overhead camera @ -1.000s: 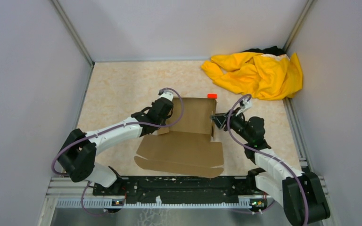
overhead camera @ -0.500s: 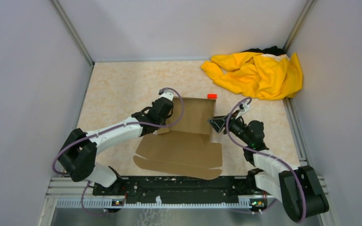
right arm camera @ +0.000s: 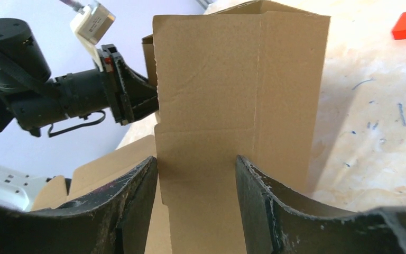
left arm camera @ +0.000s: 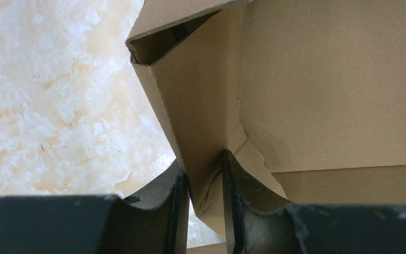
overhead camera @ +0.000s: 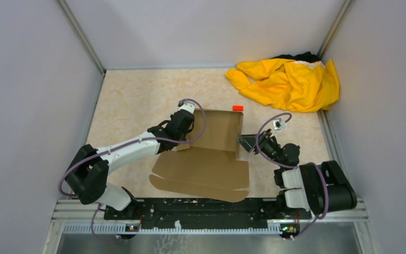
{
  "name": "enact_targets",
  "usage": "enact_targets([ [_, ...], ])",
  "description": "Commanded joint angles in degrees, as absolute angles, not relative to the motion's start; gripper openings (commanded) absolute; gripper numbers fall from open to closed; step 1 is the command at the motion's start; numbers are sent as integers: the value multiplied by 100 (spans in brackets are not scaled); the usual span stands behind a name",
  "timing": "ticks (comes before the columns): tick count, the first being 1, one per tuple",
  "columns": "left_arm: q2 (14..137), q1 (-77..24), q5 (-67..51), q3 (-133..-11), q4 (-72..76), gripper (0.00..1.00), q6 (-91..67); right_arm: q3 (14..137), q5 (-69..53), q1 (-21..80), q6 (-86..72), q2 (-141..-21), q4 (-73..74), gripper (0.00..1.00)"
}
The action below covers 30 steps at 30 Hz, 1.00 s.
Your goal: Fold the paper box
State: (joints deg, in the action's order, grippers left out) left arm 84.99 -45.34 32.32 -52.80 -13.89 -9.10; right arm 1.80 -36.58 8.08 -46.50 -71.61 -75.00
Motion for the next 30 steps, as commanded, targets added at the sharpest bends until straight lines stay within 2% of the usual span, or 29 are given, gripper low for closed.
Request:
enact_targets([
  [1, 8695, -4608, 3142, -5063, -1846, 31, -640, 70, -4009, 753, -5376, -8069, -9784, 55],
  [19, 8747, -4630, 3130, -5054, -1820, 31, -614, 328, -4008, 749, -5338, -8475, -9860, 49],
  [30, 8772, -4649, 3120, -5047, -1802, 32, -598, 562, -3945, 747, -5580, -8182, -9853, 53],
])
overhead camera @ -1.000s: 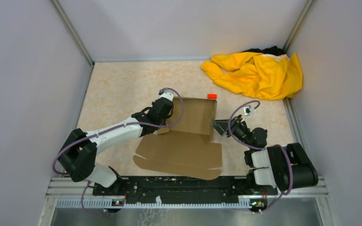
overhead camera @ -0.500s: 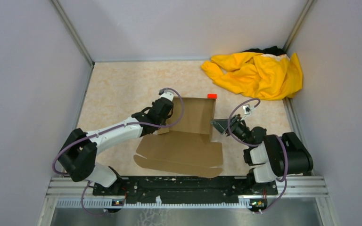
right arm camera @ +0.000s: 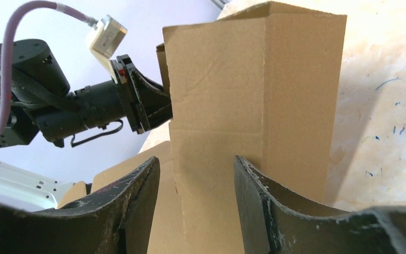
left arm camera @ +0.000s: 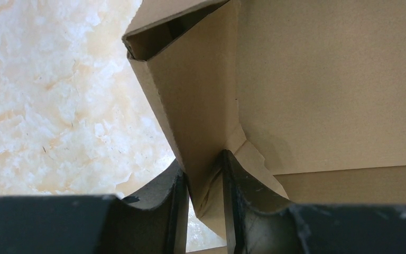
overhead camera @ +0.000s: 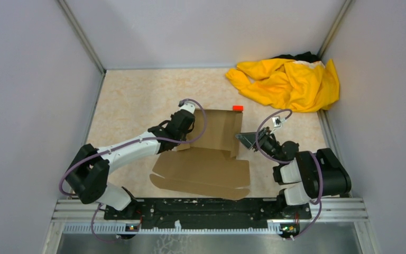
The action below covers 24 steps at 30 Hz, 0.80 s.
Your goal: Fold the paper box
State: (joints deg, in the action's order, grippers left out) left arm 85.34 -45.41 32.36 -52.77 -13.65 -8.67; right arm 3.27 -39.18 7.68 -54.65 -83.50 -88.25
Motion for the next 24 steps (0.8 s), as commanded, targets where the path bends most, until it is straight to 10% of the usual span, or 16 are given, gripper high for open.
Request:
enact_targets([
  [1, 8764, -4649, 3120, -5045, -1802, 32, -598, 588, -3934, 747, -5601, -8181, -9856, 53],
  [15, 8758, -4660, 3111, -5054, -1784, 32, -569, 705, -3769, 768, -5252, -8720, -9264, 43],
  [24, 8794, -4668, 3129, -5056, -1775, 32, -564, 1247, -2545, 1281, -3249, -6833, -5028, 43],
])
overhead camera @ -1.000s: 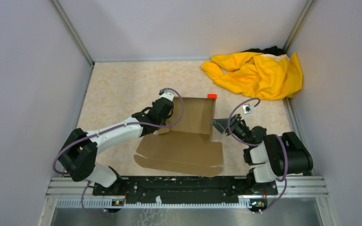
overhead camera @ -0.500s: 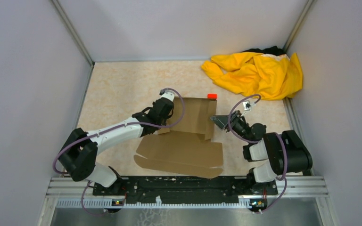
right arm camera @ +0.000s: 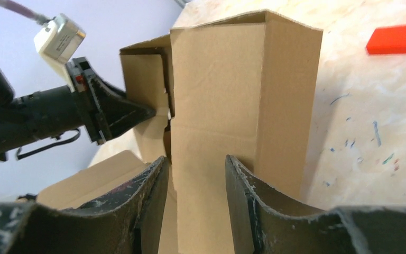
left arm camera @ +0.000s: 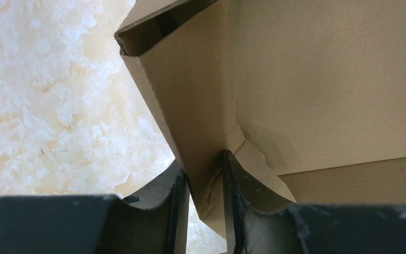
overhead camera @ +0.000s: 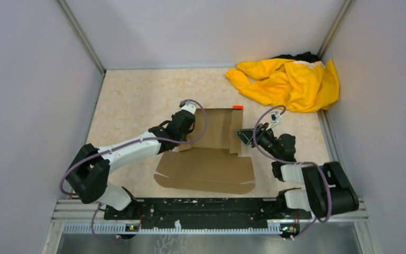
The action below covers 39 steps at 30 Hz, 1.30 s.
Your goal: Fold the paper box
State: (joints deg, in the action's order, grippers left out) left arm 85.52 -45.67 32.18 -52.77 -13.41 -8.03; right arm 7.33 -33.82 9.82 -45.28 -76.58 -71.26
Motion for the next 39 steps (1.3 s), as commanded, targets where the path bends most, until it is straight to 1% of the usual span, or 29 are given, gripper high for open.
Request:
enact_targets([
  [1, 8794, -4672, 3129, -5054, -1775, 32, -567, 1404, -2266, 1399, -3000, -6630, -4439, 44],
  [4, 8792, -4676, 3129, -5062, -1775, 32, -571, 1758, -1824, 1554, -2605, -6412, -3457, 44],
  [7, 8767, -4685, 3129, -5054, -1774, 32, -581, 1997, -1640, 1613, -2428, -6553, -3017, 43],
  [11, 8733, -4707, 3146, -5028, -1780, 32, -581, 2121, -1480, 1699, -2356, -6837, -2868, 43],
  [18, 8695, -4722, 3173, -5036, -1784, 32, -579, 2436, -869, 2051, -2124, -6916, -2295, 42],
  [21, 8686, -4731, 3181, -5027, -1784, 32, -576, 2446, -933, 2065, -2125, -7005, -2376, 45],
  [24, 8654, -4744, 3196, -5014, -1768, 32, -565, 2542, -1058, 2065, -2072, -7170, -2424, 50],
  [29, 8579, -4833, 3274, -4974, -1695, 32, -499, 2934, -1026, 2117, -1905, -7647, -2340, 51],
  [31, 8487, -4893, 3329, -4918, -1623, 32, -455, 3096, -933, 2182, -1823, -7829, -2295, 48],
  [35, 8271, -5067, 3443, -4775, -1413, 32, -345, 3388, -614, 2417, -1602, -8098, -2251, 38],
  [38, 8110, -5196, 3571, -4673, -1266, 32, -267, 3552, -387, 2651, -1396, -8303, -2318, 37],
  [39, 8049, -5224, 3606, -4634, -1213, 32, -238, 3578, -318, 2720, -1303, -8360, -2351, 35],
])
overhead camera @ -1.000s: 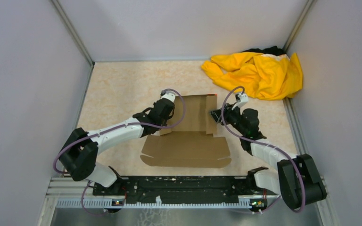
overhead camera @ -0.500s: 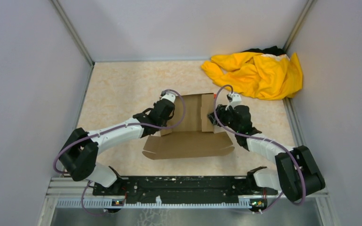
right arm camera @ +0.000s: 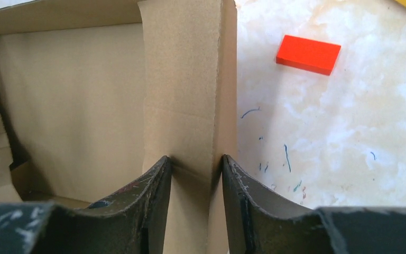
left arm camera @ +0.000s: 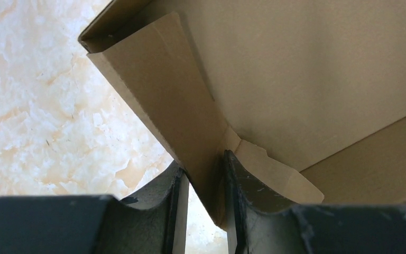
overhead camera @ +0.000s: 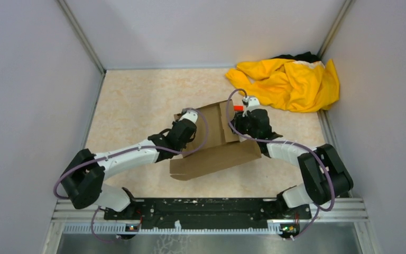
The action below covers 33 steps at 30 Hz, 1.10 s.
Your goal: Fold the paper box
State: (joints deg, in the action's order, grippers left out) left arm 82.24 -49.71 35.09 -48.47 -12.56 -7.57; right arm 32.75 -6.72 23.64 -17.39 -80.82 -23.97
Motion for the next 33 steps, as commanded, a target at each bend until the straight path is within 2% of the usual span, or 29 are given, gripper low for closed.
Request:
enact_targets([
  [1, 8004, -5255, 3660, -4618, -1201, 32, -221, 3562, -221, 2798, -1218, -8370, -2422, 32],
  [4, 7856, -5314, 3775, -4559, -1152, 32, -185, 3353, -79, 2966, -977, -8265, -2835, 21],
  [10, 7704, -5418, 4011, -4491, -1132, 33, -202, 2814, 992, 3489, -433, -7509, -2938, 18],
  [15, 7446, -5632, 4244, -4297, -1051, 33, -277, 1980, 1632, 3768, -674, -6241, -2776, 18],
  [20, 7138, -5977, 4381, -4021, -970, 33, -481, 1365, 1521, 3766, -782, -5005, -2741, 27],
  [29, 7158, -6688, 4546, -3957, -915, 34, -680, 1297, 1042, 3765, -681, -5479, -3317, 29],
  [33, 7285, -6825, 4611, -3979, -899, 34, -737, 1411, 810, 3755, -641, -5827, -3491, 34],
])
